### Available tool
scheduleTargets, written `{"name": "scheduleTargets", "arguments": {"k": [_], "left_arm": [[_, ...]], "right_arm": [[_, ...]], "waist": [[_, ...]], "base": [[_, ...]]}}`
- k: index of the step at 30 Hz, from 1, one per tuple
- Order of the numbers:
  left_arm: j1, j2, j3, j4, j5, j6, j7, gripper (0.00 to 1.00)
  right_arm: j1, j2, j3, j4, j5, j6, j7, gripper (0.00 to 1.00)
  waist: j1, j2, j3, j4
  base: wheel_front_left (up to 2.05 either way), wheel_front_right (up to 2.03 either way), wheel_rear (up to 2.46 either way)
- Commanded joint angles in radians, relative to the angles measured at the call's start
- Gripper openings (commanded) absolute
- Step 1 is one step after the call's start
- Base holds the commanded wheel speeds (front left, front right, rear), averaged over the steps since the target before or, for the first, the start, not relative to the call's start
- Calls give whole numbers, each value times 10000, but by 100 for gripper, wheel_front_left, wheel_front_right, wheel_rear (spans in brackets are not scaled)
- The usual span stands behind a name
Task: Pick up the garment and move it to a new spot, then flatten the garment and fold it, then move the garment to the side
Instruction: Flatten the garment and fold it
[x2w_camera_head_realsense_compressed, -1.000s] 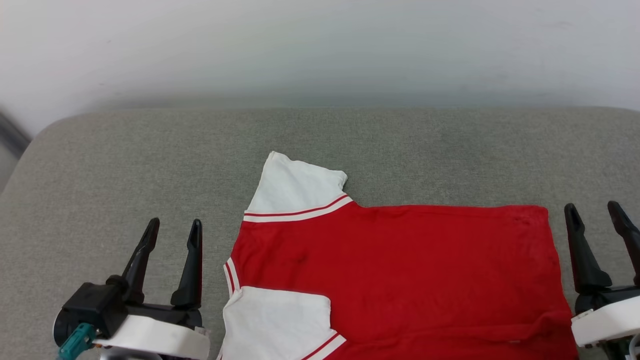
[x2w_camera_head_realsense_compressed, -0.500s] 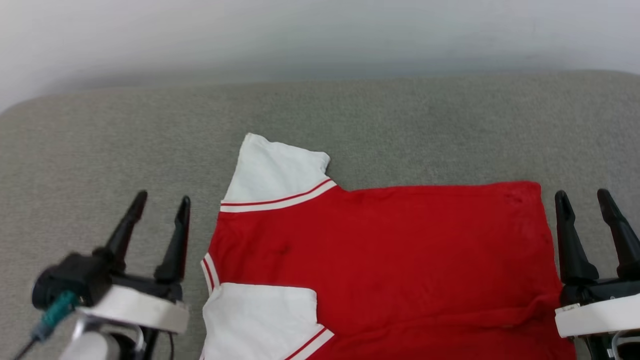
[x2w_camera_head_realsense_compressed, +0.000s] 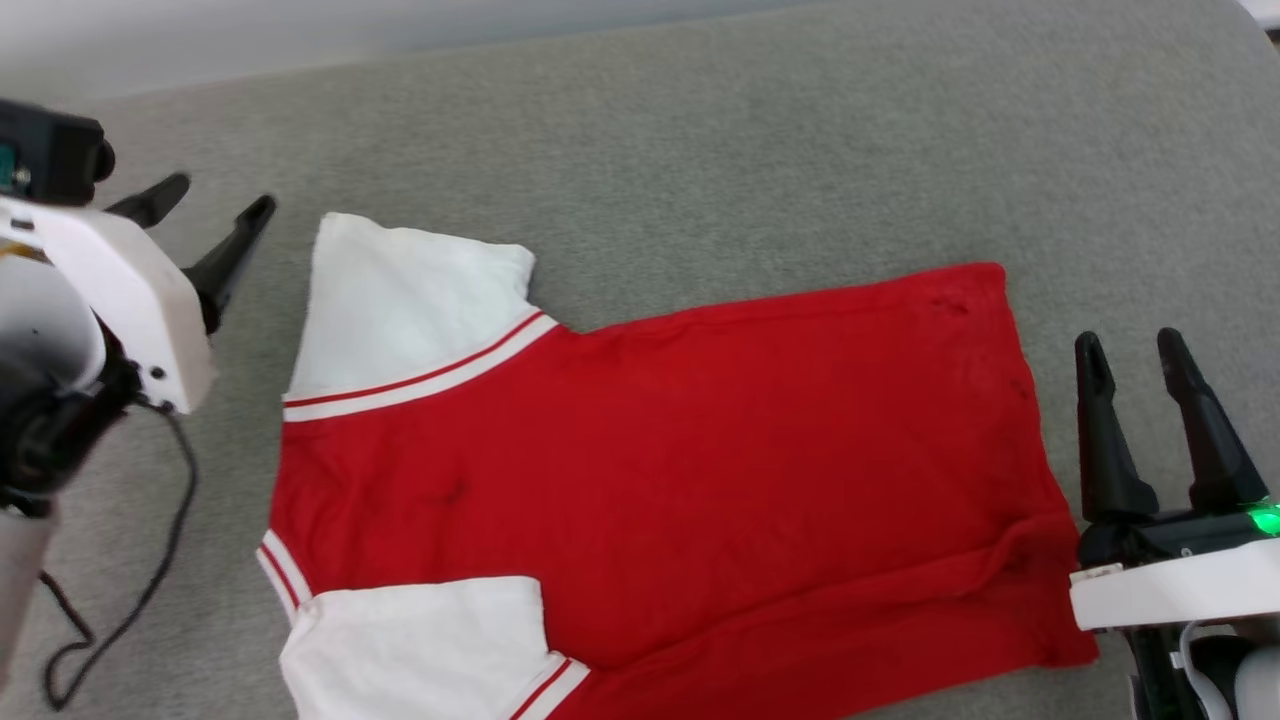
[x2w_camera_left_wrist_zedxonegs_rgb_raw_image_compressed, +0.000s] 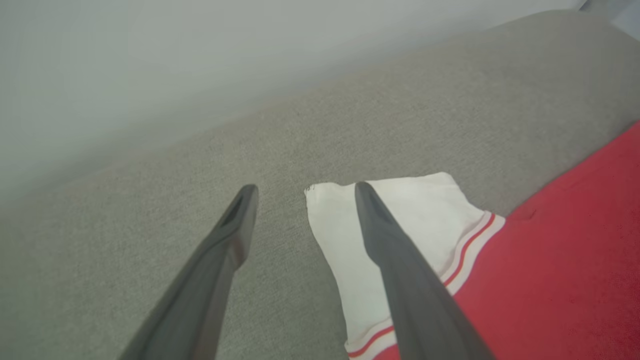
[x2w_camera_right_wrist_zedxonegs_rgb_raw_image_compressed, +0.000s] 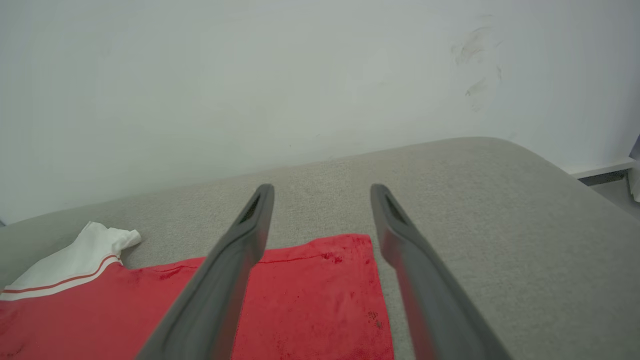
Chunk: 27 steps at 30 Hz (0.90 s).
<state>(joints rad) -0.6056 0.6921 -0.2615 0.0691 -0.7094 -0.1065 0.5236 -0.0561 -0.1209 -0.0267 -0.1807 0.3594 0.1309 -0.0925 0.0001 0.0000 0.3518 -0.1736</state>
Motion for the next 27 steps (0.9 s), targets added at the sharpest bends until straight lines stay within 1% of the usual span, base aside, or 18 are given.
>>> {"name": "scheduleTargets", "arguments": {"k": [1,3,5,7,10,12,15,18,20,23,25,26,27], "left_arm": [[-37,70,-46,41,-48,-36,123,100],[-631,304,-149,377,-506,-27,1501,100],[-1044,474,-202,613,-945,16,2607,100],[-1380,585,-198,812,-1295,164,3455,100],[-1735,687,-266,975,-1580,358,4338,100],[-1895,731,-291,1086,-1685,508,4755,100],[-2008,947,-448,1188,-1557,649,5284,100],[-2030,1213,-577,1278,-1270,798,5510,100],[-2012,1358,-722,1336,-1044,779,5534,100],[-1815,1237,-704,1508,-1187,863,5538,100],[-1663,1198,-800,1492,-1250,673,5513,100],[-1567,1190,-852,1509,-1299,636,5584,74],[-1497,1138,-879,1512,-1403,610,5646,1]], "right_arm": [[-136,65,19,31,58,-4,-50,100],[-208,119,149,121,102,-4,-93,100],[-281,147,210,225,149,-4,-150,100],[-323,210,313,358,176,-4,-252,100],[-381,263,460,539,207,-4,-411,100],[-459,300,603,671,277,-4,-507,100],[-526,297,822,803,348,-4,-603,100],[-577,282,962,926,394,-4,-676,100],[-633,284,1000,1017,462,-4,-741,100],[-676,323,933,1226,494,-4,-774,100],[-700,350,908,1366,489,-4,-824,100],[-711,359,902,1416,485,-4,-831,100],[-725,360,895,1464,470,-4,-829,100]], "waist": [[-1,0,366,-394],[-1,0,531,-624],[-1,0,676,-841],[-1,0,828,-1055],[-1,0,1025,-1307],[-1,0,1145,-1450],[-1,0,1296,-1617],[-1,0,1437,-1772],[-1,0,1520,-1835],[-1,0,1613,-1907],[-1,0,1659,-1930],[-1,0,1677,-1932],[-1,0,1689,-1928]], "base": [[0,0,0],[0,0,0],[0,0,0],[0,0,0],[0,0,0],[0,0,0],[0,0,0],[0,0,0],[0,0,0],[0,0,0],[0,0,0],[0,0,0],[0,0,0]]}}
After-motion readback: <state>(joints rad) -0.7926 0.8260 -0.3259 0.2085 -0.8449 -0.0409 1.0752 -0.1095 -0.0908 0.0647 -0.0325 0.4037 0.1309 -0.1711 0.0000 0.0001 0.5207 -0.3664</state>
